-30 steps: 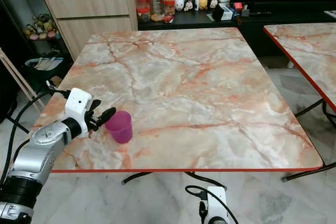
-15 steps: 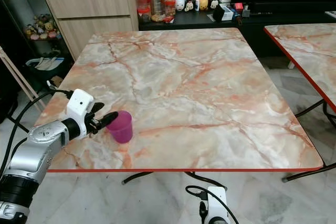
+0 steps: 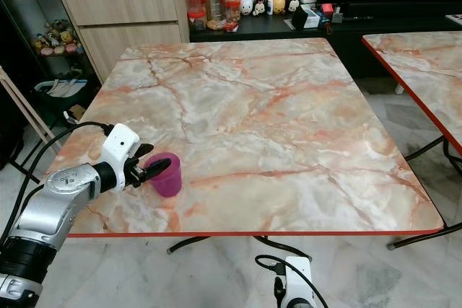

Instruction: Setting the table

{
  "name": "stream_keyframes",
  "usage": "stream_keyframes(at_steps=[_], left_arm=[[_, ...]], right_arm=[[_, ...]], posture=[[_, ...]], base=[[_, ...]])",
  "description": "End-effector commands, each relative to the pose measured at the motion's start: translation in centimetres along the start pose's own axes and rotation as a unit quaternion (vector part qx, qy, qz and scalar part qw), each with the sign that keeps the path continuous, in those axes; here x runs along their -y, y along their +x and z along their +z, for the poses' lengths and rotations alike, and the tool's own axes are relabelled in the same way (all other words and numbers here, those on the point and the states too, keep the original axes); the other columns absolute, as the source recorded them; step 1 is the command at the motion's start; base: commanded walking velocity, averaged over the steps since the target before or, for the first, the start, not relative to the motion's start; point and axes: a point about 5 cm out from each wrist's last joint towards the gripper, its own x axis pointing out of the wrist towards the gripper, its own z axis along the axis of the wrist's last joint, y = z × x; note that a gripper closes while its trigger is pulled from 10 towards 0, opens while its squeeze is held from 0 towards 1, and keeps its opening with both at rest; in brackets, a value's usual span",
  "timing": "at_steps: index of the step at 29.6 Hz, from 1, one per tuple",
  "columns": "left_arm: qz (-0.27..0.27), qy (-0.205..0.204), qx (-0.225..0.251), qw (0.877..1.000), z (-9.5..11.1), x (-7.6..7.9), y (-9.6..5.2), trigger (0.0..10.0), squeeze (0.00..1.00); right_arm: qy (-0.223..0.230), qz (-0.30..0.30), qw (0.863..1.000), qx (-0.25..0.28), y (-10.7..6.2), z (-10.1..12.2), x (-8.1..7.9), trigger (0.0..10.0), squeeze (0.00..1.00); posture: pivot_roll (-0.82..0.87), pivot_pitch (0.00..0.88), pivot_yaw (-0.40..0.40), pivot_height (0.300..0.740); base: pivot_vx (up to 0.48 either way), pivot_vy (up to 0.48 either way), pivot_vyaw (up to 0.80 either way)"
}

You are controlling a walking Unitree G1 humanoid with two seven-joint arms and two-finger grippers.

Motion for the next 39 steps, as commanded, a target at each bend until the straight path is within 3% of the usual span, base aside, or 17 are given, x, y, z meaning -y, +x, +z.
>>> stream_keyframes(at_steps=[1, 22, 39], left_arm=[[-0.003, 0.015, -0.007, 1.0, 0.4, -0.2, 0.2, 10.0, 0.0], [0.014, 0.007, -0.075, 0.997, -1.7, -0.3, 0.5, 10.0, 0.0], [0.032, -0.021, -0.047, 0.998, -0.8, -1.0, 0.8, 10.0, 0.0]], right_arm=[[0.008, -0.001, 1.0, 0.001, 0.0, 0.1, -0.1, 10.0, 0.0], [-0.004, 0.0, 1.0, 0.002, 0.0, 0.2, 0.0, 10.0, 0.0], [0.004, -0.003, 1.0, 0.006, 0.1, 0.5, -0.1, 10.0, 0.0]], posture=[[-0.01, 0.0, 0.051, 0.74], [-0.02, 0.0, 0.054, 0.74], [-0.01, 0.0, 0.052, 0.74]], base=[[0.0, 0.0, 0.0], [0.0, 0.0, 0.0], [0.0, 0.0, 0.0]])
